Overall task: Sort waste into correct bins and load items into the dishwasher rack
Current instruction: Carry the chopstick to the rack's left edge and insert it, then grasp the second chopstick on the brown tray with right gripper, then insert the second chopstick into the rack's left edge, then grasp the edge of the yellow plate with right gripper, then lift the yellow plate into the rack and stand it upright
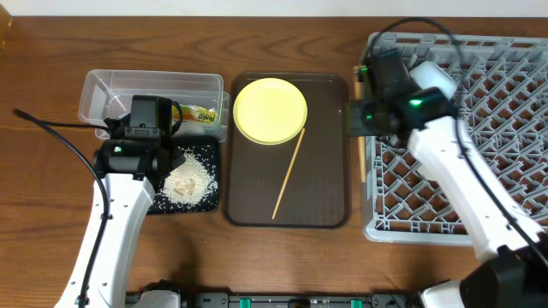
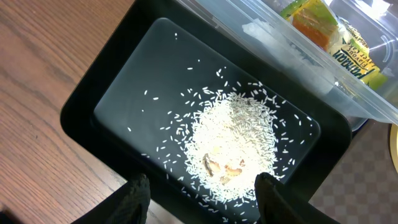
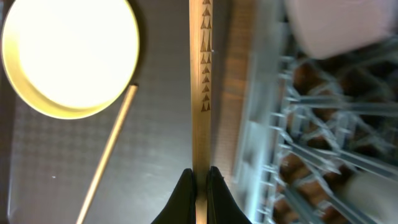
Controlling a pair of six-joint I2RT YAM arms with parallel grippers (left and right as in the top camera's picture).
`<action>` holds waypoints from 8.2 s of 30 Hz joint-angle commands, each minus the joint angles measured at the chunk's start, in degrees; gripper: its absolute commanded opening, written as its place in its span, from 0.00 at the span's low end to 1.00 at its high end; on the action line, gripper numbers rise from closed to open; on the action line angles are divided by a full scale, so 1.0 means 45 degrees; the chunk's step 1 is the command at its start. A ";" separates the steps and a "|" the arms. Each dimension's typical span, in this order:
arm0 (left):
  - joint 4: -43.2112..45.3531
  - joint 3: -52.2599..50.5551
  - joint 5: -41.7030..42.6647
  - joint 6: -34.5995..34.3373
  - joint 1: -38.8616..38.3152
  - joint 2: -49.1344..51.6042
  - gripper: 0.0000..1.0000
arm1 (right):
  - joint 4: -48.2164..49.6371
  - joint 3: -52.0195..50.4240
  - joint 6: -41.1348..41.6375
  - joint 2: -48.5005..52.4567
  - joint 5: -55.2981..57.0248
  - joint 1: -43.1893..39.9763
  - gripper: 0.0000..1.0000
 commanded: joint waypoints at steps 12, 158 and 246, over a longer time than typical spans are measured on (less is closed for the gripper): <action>0.0005 0.0000 -0.0029 -0.0063 0.0063 -0.0068 0.57 | 0.0617 -0.2545 -0.0515 0.0267 0.0024 -0.1462 0.01; 0.0010 0.0000 -0.0024 -0.0068 0.0063 -0.0068 0.57 | 0.9088 -0.1341 0.1588 0.6159 -0.0529 0.2069 0.34; -0.0107 0.0010 0.3925 0.4138 0.0029 -0.0073 0.56 | 0.0389 -0.1360 -0.1375 -0.2803 -0.2293 -0.5824 0.91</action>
